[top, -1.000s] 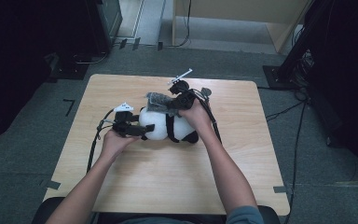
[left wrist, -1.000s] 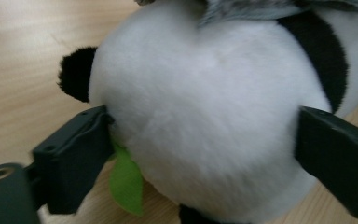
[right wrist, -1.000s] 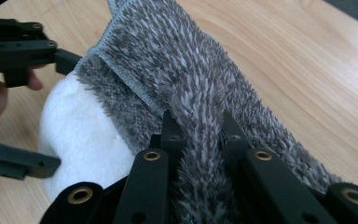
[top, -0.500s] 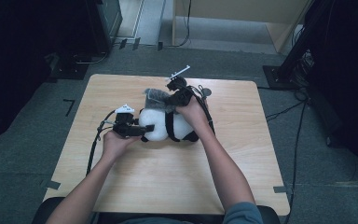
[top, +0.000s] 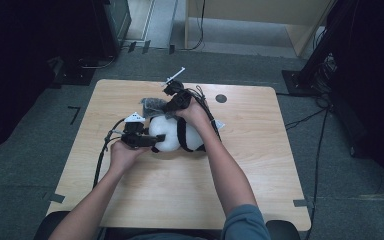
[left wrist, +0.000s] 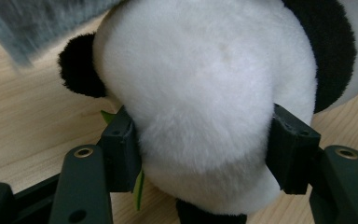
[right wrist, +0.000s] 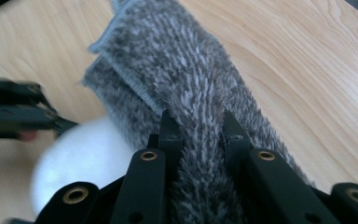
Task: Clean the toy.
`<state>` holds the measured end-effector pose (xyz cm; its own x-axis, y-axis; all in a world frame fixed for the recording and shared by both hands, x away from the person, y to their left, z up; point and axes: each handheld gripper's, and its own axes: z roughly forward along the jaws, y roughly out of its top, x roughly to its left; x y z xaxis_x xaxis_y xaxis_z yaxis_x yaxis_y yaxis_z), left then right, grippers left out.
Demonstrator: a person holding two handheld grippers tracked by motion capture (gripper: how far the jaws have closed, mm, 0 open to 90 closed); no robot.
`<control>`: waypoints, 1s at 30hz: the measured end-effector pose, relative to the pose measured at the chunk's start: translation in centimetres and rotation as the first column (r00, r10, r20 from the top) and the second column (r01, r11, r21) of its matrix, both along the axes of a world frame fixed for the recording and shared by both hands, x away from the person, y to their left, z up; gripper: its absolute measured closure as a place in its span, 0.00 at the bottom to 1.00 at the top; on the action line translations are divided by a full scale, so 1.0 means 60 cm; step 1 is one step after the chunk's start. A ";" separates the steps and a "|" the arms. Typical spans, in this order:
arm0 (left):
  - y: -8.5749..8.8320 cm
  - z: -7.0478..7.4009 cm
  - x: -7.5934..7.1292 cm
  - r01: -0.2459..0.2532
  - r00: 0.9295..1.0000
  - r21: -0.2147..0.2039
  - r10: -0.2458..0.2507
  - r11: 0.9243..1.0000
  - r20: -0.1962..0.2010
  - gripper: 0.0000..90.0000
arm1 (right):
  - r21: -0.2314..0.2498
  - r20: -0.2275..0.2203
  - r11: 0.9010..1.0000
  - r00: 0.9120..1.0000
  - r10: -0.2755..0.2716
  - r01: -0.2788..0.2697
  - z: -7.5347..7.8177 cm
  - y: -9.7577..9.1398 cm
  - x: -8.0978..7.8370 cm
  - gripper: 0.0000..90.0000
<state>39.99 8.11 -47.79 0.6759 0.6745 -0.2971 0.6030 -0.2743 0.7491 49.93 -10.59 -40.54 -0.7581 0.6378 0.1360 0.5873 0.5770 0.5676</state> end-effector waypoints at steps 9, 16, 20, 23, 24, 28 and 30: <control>0.000 0.001 0.001 0.004 1.000 0.001 -0.004 1.000 -0.004 0.41 | -0.077 0.005 0.996 0.999 -0.037 0.038 -0.005 -0.039 0.014 0.85; -0.002 0.001 0.002 0.007 1.000 0.001 -0.007 1.000 -0.004 0.40 | -0.056 -0.017 0.992 0.993 -0.116 0.115 0.000 -0.104 0.026 0.84; -0.001 0.000 0.002 0.005 1.000 -0.001 -0.005 1.000 -0.008 0.40 | -0.065 -0.052 0.980 0.980 -0.191 0.188 -0.003 -0.143 0.031 0.84; -0.001 0.001 0.002 0.005 1.000 -0.001 -0.005 1.000 -0.011 0.40 | -0.035 -0.059 0.975 0.973 -0.222 0.220 -0.009 -0.174 0.029 0.84; -0.001 0.001 0.002 0.005 1.000 -0.001 -0.005 1.000 -0.011 0.40 | -0.035 -0.059 0.975 0.973 -0.222 0.220 -0.009 -0.174 0.029 0.84; -0.002 0.001 0.002 0.004 1.000 0.000 -0.003 1.000 -0.005 0.40 | 0.000 -0.066 0.968 0.966 -0.251 0.252 -0.024 -0.210 0.022 0.84; -0.002 0.001 0.002 0.003 1.000 0.002 -0.003 1.000 -0.006 0.40 | -0.007 -0.061 0.965 0.963 -0.264 0.264 -0.029 -0.220 0.020 0.84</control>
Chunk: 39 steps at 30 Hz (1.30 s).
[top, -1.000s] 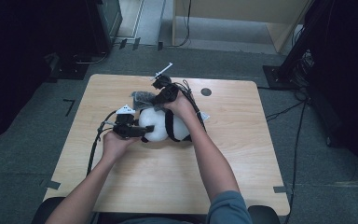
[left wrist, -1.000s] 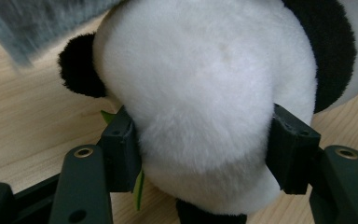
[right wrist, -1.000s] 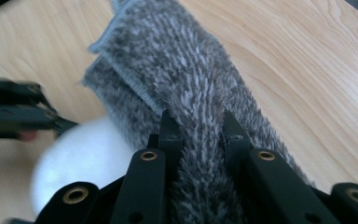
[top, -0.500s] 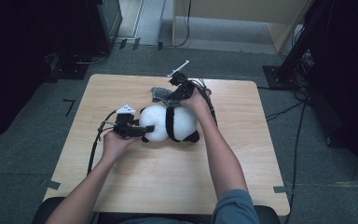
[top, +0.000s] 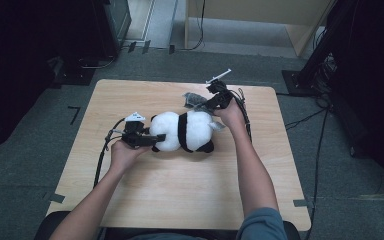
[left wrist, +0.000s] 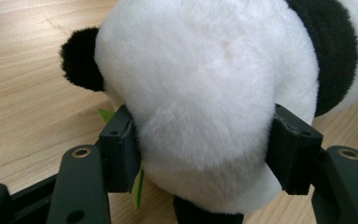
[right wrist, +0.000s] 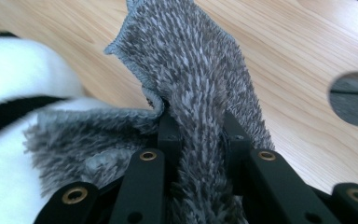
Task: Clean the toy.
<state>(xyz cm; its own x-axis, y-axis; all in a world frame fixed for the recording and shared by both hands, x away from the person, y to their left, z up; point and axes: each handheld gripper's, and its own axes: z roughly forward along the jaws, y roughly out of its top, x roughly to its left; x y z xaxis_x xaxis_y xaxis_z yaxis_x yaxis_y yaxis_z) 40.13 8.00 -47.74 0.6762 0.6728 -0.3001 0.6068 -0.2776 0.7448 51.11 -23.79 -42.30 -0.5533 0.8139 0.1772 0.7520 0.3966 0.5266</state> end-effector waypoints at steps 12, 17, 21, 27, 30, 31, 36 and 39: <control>0.002 -0.001 0.001 0.006 1.000 -0.007 -0.006 1.000 -0.005 0.39 | -0.044 0.016 0.995 0.996 -0.090 0.090 0.003 -0.040 -0.011 0.84; 0.002 -0.001 0.000 0.003 1.000 -0.007 -0.003 1.000 -0.003 0.38 | 0.015 0.071 0.994 0.992 -0.107 0.106 0.046 -0.030 -0.019 0.85; 0.002 -0.001 0.000 0.003 1.000 -0.006 -0.003 1.000 -0.003 0.38 | 0.026 0.088 0.996 0.993 -0.083 0.081 0.073 -0.011 -0.020 0.85; 0.002 -0.001 0.000 0.004 1.000 -0.005 -0.004 1.000 -0.005 0.37 | 0.047 0.115 0.999 0.993 -0.007 0.002 0.106 0.042 -0.022 0.85; 0.001 -0.001 0.000 0.000 1.000 -0.008 0.000 1.000 -0.004 0.37 | 0.062 0.116 0.997 0.993 0.034 -0.041 0.115 0.073 -0.023 0.85; 0.002 -0.001 0.000 0.002 1.000 -0.005 -0.002 1.000 -0.004 0.37 | 0.060 0.118 0.997 0.992 0.045 -0.052 0.117 0.084 -0.022 0.85; 0.001 -0.001 0.000 0.002 1.000 -0.002 -0.002 1.000 0.000 0.37 | 0.055 0.117 0.991 0.987 0.112 -0.120 0.125 0.142 -0.024 0.85; 0.002 0.000 0.000 0.005 1.000 0.004 -0.005 1.000 0.000 0.37 | 0.048 0.116 0.986 0.982 0.150 -0.157 0.130 0.178 -0.027 0.85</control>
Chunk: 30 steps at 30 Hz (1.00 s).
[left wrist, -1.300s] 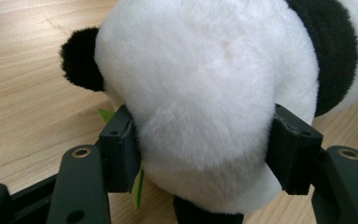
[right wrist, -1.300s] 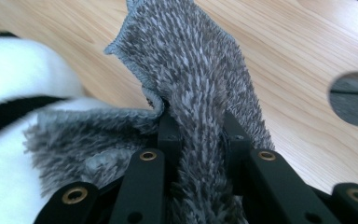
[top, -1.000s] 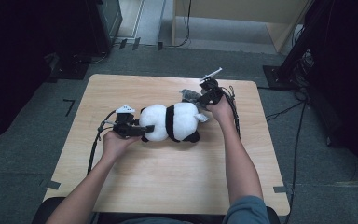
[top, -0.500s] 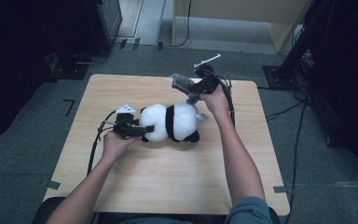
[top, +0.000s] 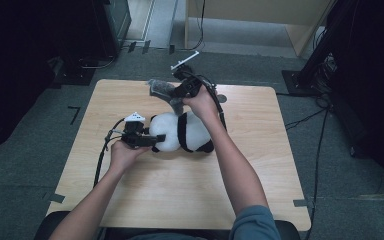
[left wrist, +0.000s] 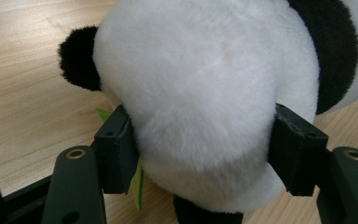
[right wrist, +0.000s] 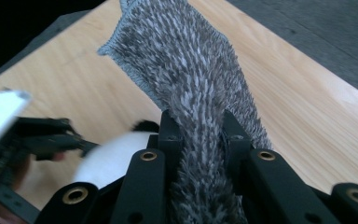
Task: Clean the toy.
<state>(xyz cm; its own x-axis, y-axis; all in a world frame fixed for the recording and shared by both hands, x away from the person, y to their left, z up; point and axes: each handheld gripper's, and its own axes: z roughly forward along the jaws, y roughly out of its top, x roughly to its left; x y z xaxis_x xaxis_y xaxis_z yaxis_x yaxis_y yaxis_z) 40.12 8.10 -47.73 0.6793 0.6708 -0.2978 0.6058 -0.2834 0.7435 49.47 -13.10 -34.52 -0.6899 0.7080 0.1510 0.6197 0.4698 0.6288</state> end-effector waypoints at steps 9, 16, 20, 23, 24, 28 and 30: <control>0.000 0.000 0.000 -0.002 1.000 0.002 0.002 1.000 0.004 0.37 | 0.012 -0.048 0.995 0.994 0.096 -0.095 -0.023 0.084 -0.005 0.85; -0.001 0.000 0.000 -0.007 1.000 -0.001 0.007 1.000 -0.006 0.38 | -0.035 -0.130 0.993 0.986 0.109 -0.115 -0.083 0.098 0.003 0.84; -0.001 0.002 -0.001 -0.006 1.000 0.008 0.007 1.000 -0.012 0.38 | -0.049 -0.136 0.996 0.988 0.071 -0.078 -0.092 0.080 0.010 0.84; -0.003 0.003 -0.002 -0.007 1.000 0.015 0.007 1.000 -0.009 0.38 | -0.034 -0.157 0.997 0.986 0.059 -0.065 -0.093 0.063 0.017 0.84; -0.003 0.003 -0.002 -0.007 1.000 0.013 0.007 1.000 -0.010 0.38 | -0.042 -0.156 0.997 0.986 0.057 -0.065 -0.093 0.060 0.018 0.84; -0.003 0.002 -0.001 -0.008 1.000 0.009 0.008 1.000 -0.006 0.39 | -0.057 -0.151 0.997 0.987 0.051 -0.060 -0.095 0.041 0.025 0.84; -0.002 0.001 0.000 -0.007 1.000 0.007 0.007 1.000 -0.007 0.39 | -0.087 -0.153 0.996 0.988 0.023 -0.037 -0.098 0.030 0.030 0.84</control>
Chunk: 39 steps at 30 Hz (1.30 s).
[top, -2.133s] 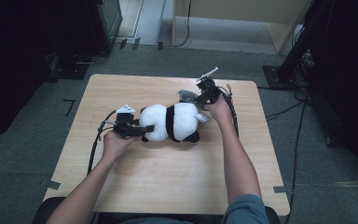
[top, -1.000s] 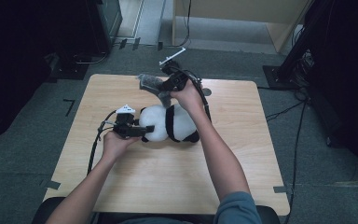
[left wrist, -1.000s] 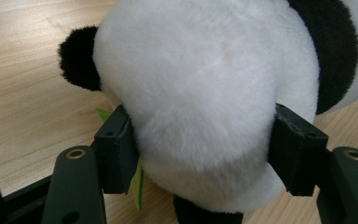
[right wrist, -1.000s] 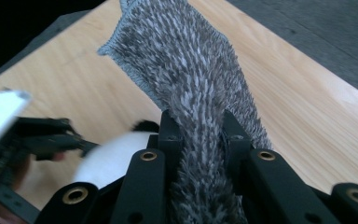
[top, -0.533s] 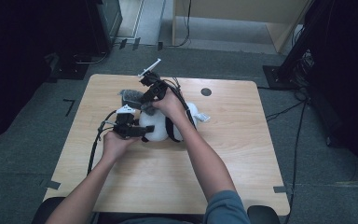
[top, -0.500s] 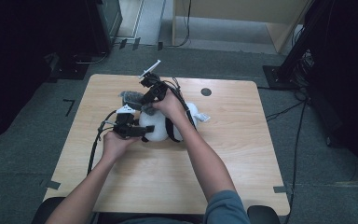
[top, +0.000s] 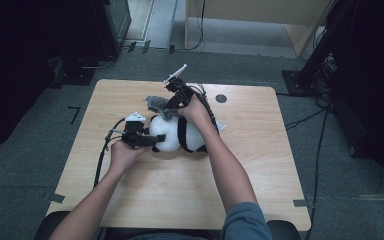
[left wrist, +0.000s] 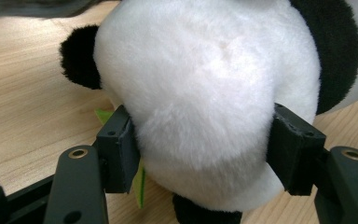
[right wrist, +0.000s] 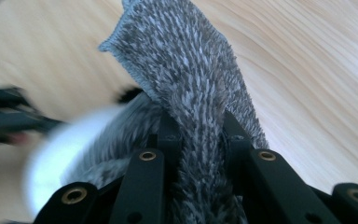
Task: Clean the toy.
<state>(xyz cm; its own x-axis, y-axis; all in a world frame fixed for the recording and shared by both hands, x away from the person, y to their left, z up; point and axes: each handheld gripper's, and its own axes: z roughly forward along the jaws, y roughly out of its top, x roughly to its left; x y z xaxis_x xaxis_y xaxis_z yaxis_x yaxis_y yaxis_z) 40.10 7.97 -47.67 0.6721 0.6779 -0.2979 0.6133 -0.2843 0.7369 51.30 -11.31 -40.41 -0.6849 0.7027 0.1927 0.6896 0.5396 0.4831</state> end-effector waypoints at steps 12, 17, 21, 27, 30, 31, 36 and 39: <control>-0.002 -0.001 -0.001 0.006 1.000 0.000 -0.006 1.000 0.012 0.39 | -0.032 -0.028 0.996 0.996 -0.082 0.081 -0.009 -0.093 0.016 0.84; -0.002 -0.001 -0.001 0.005 1.000 -0.002 -0.005 1.000 0.013 0.39 | -0.013 -0.035 0.993 0.993 -0.115 0.115 -0.014 -0.123 0.020 0.84; -0.002 -0.001 -0.001 0.007 1.000 -0.001 -0.007 1.000 0.015 0.38 | -0.008 -0.036 0.990 0.989 -0.142 0.142 -0.019 -0.143 0.020 0.83; -0.003 -0.001 -0.001 0.010 1.000 0.004 -0.010 1.000 0.026 0.37 | 0.012 -0.046 0.983 0.982 -0.184 0.184 -0.035 -0.174 0.020 0.83; -0.003 -0.002 -0.001 0.011 1.000 0.009 -0.011 1.000 0.023 0.35 | 0.016 -0.046 0.978 0.977 -0.209 0.210 -0.043 -0.188 0.019 0.83; -0.003 -0.002 -0.001 0.010 1.000 0.012 -0.010 1.000 0.022 0.35 | 0.010 -0.048 0.976 0.975 -0.217 0.218 -0.046 -0.192 0.019 0.83; -0.002 -0.004 0.001 0.004 1.000 0.014 -0.004 1.000 0.013 0.31 | -0.009 -0.046 0.967 0.966 -0.253 0.253 -0.066 -0.221 0.015 0.84; -0.002 -0.004 0.001 -0.001 1.000 0.020 0.000 1.000 0.015 0.29 | -0.027 -0.047 0.965 0.964 -0.262 0.261 -0.073 -0.232 0.012 0.84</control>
